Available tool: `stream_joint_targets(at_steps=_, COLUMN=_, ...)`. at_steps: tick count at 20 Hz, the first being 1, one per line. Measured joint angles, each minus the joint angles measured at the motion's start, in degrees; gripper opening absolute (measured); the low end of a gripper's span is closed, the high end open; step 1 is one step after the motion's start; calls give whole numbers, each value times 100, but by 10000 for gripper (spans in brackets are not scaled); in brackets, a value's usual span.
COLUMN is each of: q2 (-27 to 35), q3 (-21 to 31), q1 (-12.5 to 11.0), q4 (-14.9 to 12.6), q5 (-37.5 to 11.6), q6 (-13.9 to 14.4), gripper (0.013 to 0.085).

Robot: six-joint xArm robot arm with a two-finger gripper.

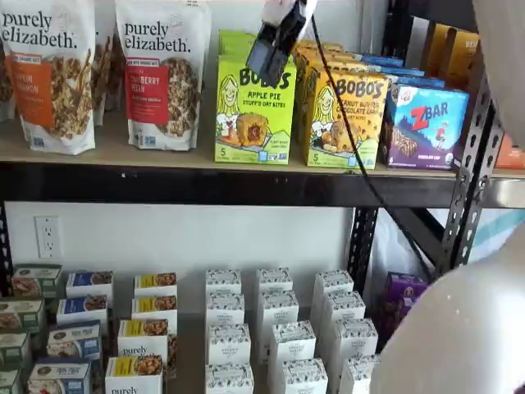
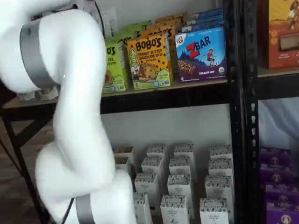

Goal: Pick the green box on the top shelf, the fourth from the left

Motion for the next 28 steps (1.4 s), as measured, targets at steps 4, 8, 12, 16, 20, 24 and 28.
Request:
stream_joint_targets(at_steps=4, q2=-50, q3=63, q1=40, q4=-60, q5=-76, q6=23, gripper=850)
stream_joint_targets(at_steps=8, q2=-81, q3=103, q1=40, q4=-25, q5=-90, q6=23, gripper=850)
stream_joint_targets(at_steps=12, q2=-168, q3=215, q1=15, q4=86, q5=-219, q6=-3, gripper=850)
stream_joint_targets(at_steps=16, q2=-397, q3=510, q1=99, q4=55, q5=-707, q6=29, gripper=850)
stream_joint_targets(at_steps=20, q2=-568, q3=740, q1=183, q4=5, q5=-1109, q6=76, gripper=850)
stream_joint_targets(at_steps=24, q2=-688, q3=927, q1=280, q4=-70, q5=-1468, q6=138, gripper=850)
stream_joint_targets(at_steps=28, q2=-780, q3=1097, q1=347, q4=-91, q5=-1806, q6=175, gripper=850)
